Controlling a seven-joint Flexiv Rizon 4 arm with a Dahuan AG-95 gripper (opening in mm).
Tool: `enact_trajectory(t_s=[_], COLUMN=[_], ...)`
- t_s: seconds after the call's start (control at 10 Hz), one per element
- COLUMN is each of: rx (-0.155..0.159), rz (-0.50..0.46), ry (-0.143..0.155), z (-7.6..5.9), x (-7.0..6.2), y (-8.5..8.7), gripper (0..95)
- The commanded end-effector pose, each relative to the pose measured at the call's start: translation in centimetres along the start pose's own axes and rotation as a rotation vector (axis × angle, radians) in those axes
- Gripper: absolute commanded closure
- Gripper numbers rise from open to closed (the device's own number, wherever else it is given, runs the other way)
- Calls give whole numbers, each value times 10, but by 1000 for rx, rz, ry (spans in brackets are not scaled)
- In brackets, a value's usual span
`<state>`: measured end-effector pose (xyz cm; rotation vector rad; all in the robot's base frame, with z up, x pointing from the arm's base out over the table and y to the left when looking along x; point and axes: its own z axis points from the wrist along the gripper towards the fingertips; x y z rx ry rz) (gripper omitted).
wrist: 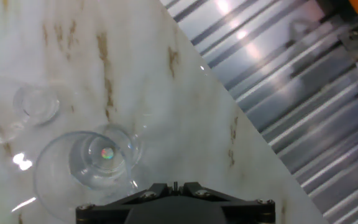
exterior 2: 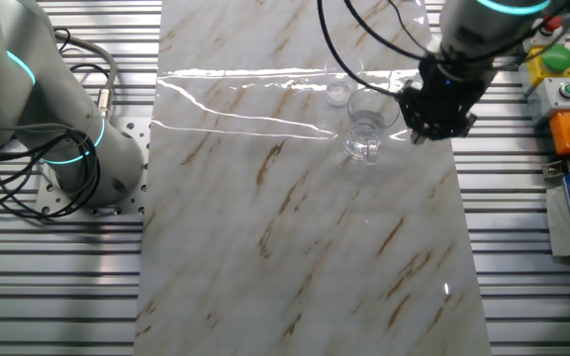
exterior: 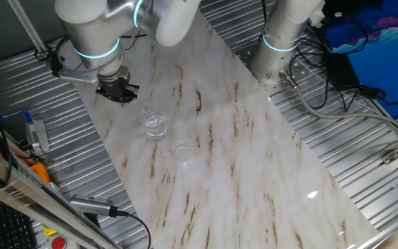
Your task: Pour the water from one cup into another empty cup
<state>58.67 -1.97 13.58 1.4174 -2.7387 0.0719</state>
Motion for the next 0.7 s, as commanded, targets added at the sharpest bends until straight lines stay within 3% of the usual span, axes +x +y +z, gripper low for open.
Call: enact_trajectory(t_s=[0.1,0.3,0.5,0.7], rx=[-29,-33,-17,-14], rz=[-37,-61,-69,-74], ry=[-34,-43,-18,-15], z=[5,8,8,7], x=[10,19,20,20], y=[-8,-16,-16,-15], gripper=[950,950,950,950])
